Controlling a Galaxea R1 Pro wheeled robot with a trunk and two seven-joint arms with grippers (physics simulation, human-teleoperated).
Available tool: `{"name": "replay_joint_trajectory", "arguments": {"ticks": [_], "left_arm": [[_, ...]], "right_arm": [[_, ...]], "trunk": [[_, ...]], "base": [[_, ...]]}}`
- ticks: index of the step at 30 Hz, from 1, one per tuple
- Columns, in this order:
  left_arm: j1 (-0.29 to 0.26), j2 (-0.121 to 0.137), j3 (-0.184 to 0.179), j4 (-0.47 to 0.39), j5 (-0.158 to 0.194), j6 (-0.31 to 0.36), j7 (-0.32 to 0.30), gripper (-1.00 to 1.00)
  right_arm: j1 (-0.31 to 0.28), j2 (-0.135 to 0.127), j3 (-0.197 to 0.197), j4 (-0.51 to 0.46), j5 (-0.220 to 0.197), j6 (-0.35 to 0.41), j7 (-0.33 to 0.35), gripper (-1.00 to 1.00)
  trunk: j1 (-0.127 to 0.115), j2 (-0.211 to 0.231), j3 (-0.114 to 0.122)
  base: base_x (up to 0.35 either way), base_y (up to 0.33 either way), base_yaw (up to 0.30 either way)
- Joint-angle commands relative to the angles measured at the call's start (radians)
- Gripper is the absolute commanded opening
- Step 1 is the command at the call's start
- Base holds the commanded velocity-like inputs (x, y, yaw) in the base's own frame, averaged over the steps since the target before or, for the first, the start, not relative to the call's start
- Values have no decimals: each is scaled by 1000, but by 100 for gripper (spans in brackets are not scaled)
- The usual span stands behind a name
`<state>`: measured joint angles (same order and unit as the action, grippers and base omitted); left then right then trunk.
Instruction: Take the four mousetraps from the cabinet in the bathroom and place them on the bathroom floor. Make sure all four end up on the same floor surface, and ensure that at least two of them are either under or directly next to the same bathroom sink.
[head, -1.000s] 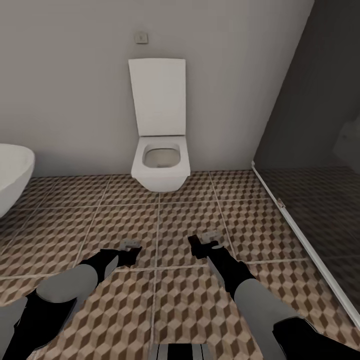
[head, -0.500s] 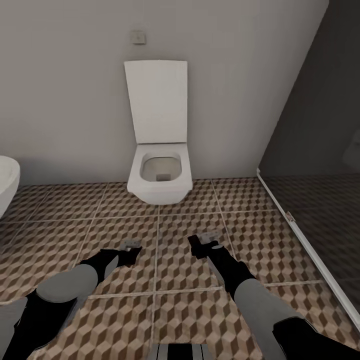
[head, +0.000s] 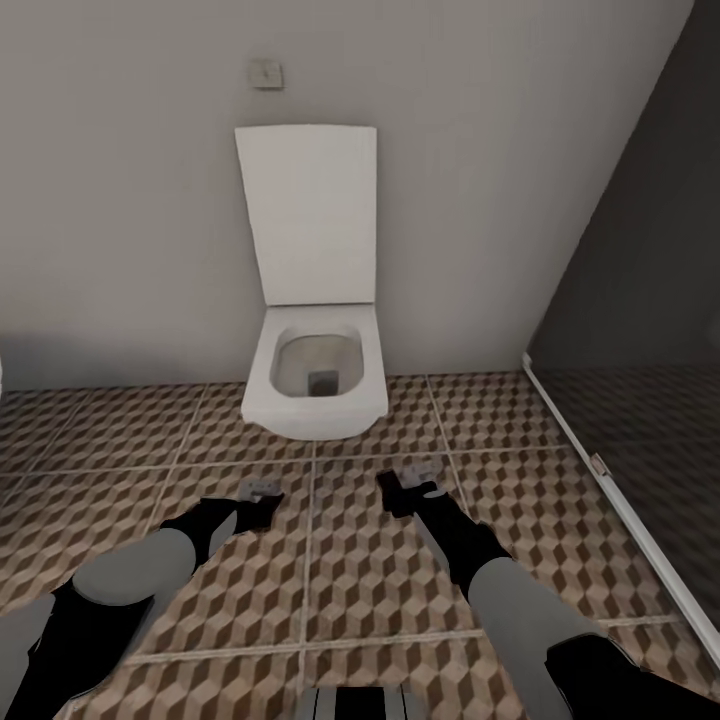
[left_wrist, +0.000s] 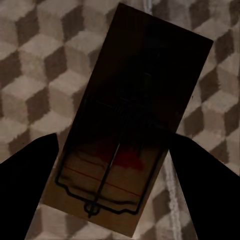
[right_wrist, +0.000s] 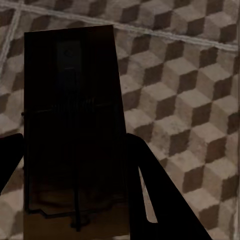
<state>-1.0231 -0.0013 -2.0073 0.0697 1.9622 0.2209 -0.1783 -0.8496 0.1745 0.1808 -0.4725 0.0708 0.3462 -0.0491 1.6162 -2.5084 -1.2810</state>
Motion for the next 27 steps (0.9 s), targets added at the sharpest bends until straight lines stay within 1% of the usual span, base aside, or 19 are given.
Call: {"name": "replay_joint_trajectory", "arguments": {"ticks": [1,6,9,23,27], "left_arm": [[0,0,-8,2,10,6,-6,-100],[0,0,-8,2,10,6,-6,-100],[0,0,-8,2,10,6,-6,-100],[0,-1,-8,2,10,6,-6,-100],[0,-1,-8,2,10,6,-6,-100]], "right_arm": [[0,0,3,-1,4,7,-7,-100],[0,0,3,-1,4,7,-6,-100],[0,0,3,-1,4,7,-6,-100],[0,0,3,-1,4,7,-7,-100],[0,0,3,-1,4,7,-6,-100]], "trunk": [[0,0,-1],[0,0,-1],[0,0,-1],[0,0,-1],[2,-1,-16]], "base": [[331,0,0],[321,0,0],[154,0,0],[17,0,0],[0,0,0]]}}
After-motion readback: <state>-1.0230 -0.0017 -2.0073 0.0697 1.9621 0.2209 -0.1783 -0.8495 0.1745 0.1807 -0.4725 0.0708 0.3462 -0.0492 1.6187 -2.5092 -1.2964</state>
